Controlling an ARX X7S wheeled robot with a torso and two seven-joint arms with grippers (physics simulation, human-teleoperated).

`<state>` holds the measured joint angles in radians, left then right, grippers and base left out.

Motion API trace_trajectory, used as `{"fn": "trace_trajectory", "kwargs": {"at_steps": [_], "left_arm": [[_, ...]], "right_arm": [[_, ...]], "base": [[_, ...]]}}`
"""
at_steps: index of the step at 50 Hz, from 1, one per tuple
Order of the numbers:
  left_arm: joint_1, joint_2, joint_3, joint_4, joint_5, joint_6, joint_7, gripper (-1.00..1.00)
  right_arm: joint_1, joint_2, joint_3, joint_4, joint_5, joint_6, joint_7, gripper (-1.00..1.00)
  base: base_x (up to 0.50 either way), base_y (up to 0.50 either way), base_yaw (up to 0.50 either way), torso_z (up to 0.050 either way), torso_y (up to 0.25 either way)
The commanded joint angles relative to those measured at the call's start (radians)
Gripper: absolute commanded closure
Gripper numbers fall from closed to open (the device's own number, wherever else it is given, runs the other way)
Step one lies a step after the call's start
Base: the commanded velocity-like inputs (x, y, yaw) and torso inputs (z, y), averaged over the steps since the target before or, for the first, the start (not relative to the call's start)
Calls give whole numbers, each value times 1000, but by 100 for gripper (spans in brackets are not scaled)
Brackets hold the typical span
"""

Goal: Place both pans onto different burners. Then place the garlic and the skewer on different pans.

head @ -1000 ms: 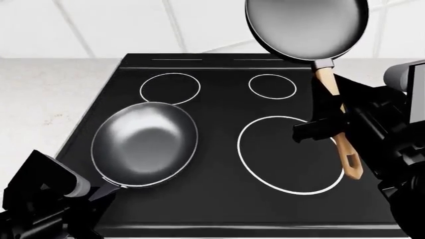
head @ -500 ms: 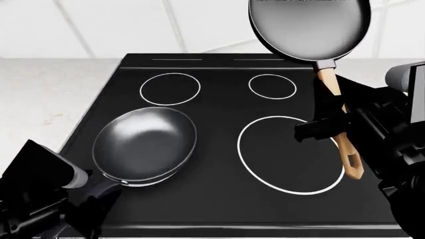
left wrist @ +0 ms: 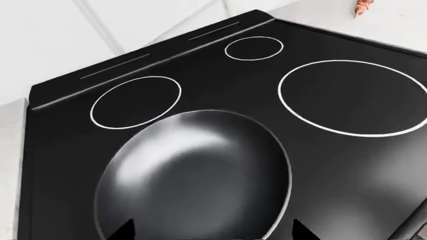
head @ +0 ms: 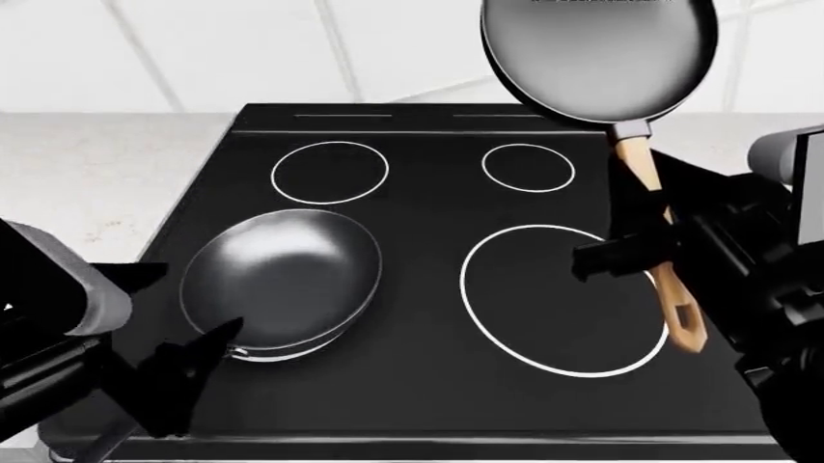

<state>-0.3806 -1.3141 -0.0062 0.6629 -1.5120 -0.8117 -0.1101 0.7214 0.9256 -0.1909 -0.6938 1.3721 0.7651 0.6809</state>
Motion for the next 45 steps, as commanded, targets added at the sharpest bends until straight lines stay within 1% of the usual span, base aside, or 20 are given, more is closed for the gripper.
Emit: {"fn": "trace_trajectory", "kwargs": {"at_steps": [1, 5, 9, 14, 17, 22, 27, 30, 32, 35, 41, 45], "left_arm": [[-123, 0, -42, 30, -67, 37, -35, -100], [-201, 42, 2, 11, -73, 34, -62, -100], [-228, 83, 12, -2, -66, 51, -77, -100], [-205, 142, -13, -15, -43, 105, -101, -100], [-182, 178, -47, -9, -39, 150, -115, -100], [-203, 235, -57, -2, -32, 194, -149, -100], [-265, 288, -22, -6, -19, 203, -208, -100], [-275, 320, -13, 5, 12, 216, -242, -100], [-264, 341, -6, 25, 79, 229, -241, -100], [-261, 368, -8, 20, 101, 250, -233, -100], [-242, 396, -26, 19, 120, 284, -223, -100], [-239, 401, -35, 23, 118, 296, -215, -100]], "right_arm": [[40, 23, 47, -31, -18, 15, 22, 100], [69, 40, 36, -40, 20, 45, 29, 100], [81, 55, 30, -43, 60, 65, 40, 100], [89, 88, 32, -53, 126, 84, 31, 100], [91, 110, 39, -70, 170, 88, 17, 100], [99, 176, 68, -97, 273, 90, 43, 100], [128, 252, 80, -105, 374, 109, 75, 100], [151, 289, 76, -108, 427, 125, 87, 100], [143, 318, 88, -117, 455, 125, 89, 100], [153, 351, 87, -131, 507, 132, 98, 100], [161, 379, 74, -133, 559, 138, 137, 100], [108, 391, 86, -142, 563, 120, 148, 100]], "base": [[0, 0, 0, 0, 11], [0, 0, 0, 3, 0], [0, 0, 0, 0, 3], [0, 0, 0, 0, 2], [0, 0, 0, 0, 4], [0, 0, 0, 2, 2], [0, 0, 0, 0, 2], [0, 0, 0, 0, 3], [0, 0, 0, 5, 0], [0, 0, 0, 0, 3], [0, 0, 0, 0, 2], [0, 0, 0, 3, 0]]}}
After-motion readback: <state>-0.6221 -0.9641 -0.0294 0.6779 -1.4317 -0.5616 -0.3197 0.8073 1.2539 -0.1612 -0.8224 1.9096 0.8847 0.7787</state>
